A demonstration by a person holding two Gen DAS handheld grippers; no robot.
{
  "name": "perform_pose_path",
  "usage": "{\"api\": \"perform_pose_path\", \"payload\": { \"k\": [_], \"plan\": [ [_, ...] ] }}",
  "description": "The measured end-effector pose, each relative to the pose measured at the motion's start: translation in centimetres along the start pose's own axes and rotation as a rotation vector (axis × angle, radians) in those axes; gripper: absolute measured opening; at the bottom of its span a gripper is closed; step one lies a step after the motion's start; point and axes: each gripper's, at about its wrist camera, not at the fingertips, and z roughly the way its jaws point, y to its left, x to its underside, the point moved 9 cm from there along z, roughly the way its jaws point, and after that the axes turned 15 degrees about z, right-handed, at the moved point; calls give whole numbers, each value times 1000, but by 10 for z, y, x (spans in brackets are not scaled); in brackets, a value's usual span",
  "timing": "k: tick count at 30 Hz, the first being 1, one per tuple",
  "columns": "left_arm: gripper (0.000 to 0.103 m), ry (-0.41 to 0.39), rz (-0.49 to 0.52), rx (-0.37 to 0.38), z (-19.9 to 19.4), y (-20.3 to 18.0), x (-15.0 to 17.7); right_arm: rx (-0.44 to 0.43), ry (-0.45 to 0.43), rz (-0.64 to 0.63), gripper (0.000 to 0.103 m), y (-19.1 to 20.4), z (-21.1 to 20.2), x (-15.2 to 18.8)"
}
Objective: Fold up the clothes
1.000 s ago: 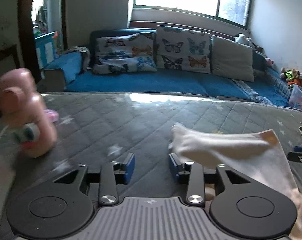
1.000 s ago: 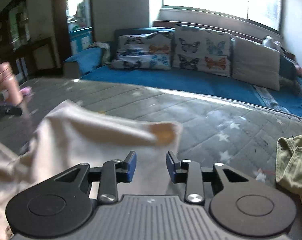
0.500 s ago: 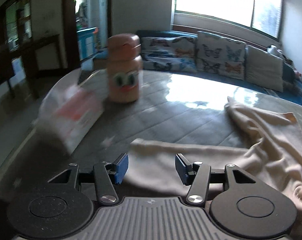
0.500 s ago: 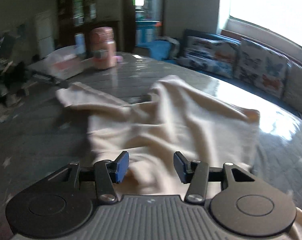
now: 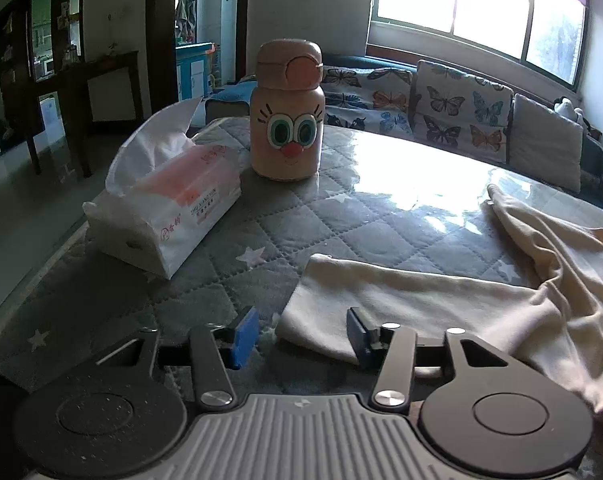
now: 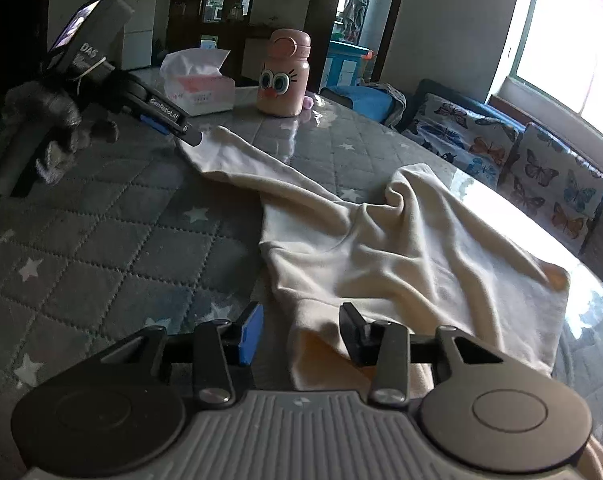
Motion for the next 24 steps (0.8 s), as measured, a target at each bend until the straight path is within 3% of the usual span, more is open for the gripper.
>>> {"api": "perform_pose_path", "payload": {
  "k": [6,8,12,19,24],
  "plan": [
    [16,5,8,-2,7,-1,3,16,-16,-24,40,-1,0,-2],
    [10,-1,7,-11,6,-1,2,12,-11,-34,34,2,3,-1],
    [7,-30,8,-33,-2,-1,-7,18,6,-37,10,2,7,4],
    [7,-184,-38,-44,-53,18,-40,-24,-7,-15,7,-1,-4,7],
    [7,-140,-45,-79,-50,29,-25,-55,-3,-21,7,1,-9,11]
  ]
}}
